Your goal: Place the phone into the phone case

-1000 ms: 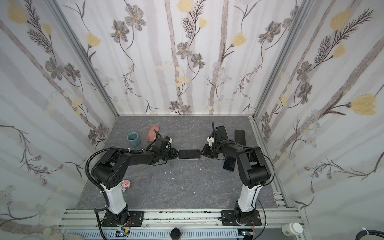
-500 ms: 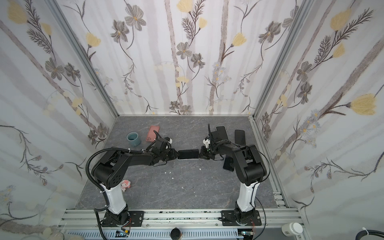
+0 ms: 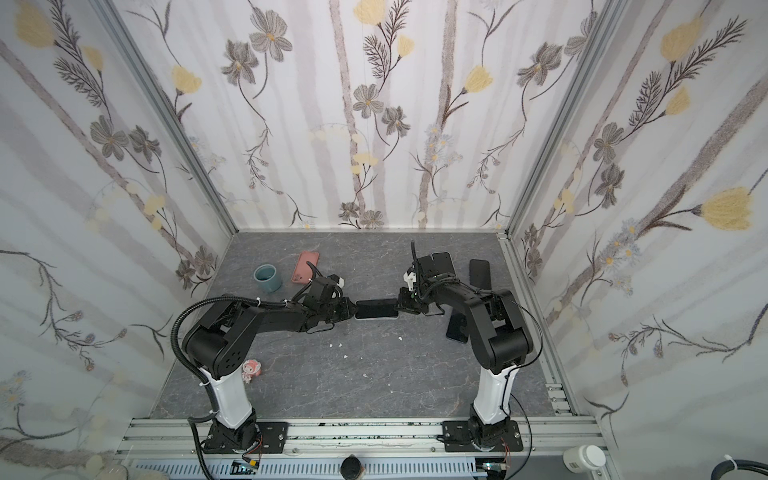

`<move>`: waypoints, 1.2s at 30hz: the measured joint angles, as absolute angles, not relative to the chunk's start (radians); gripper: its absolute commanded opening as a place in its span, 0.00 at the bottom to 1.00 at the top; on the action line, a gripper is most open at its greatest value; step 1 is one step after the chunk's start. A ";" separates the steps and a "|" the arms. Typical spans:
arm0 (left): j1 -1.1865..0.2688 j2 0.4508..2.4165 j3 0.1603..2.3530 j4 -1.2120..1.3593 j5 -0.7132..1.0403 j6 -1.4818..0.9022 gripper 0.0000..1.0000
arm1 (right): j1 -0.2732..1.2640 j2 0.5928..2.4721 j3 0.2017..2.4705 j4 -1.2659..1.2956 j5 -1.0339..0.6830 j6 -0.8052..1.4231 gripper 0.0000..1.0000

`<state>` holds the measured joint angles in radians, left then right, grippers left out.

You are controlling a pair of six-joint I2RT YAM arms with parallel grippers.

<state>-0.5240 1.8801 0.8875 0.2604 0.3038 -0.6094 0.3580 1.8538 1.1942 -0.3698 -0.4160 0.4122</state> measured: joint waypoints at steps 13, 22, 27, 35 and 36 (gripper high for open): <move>-0.526 1.882 0.902 0.231 0.299 -0.601 0.22 | 0.389 1.882 1.235 -0.449 -0.369 0.365 0.22; -0.527 1.878 0.888 0.249 0.296 -0.601 0.22 | 0.407 1.897 1.199 -0.435 -0.387 0.374 0.15; -0.527 1.878 0.883 0.258 0.297 -0.602 0.22 | 0.413 1.899 1.196 -0.432 -0.380 0.377 0.13; -0.527 1.879 0.884 0.259 0.297 -0.602 0.22 | 0.422 1.898 1.182 -0.417 -0.360 0.385 0.10; -0.527 1.879 0.884 0.259 0.298 -0.602 0.22 | 0.422 1.898 1.178 -0.413 -0.359 0.385 0.10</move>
<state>-0.5266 1.8786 0.8841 0.2592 0.2977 -0.6018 0.4225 1.8984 1.1782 -0.4126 -0.3588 0.3847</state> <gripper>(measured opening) 0.217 0.100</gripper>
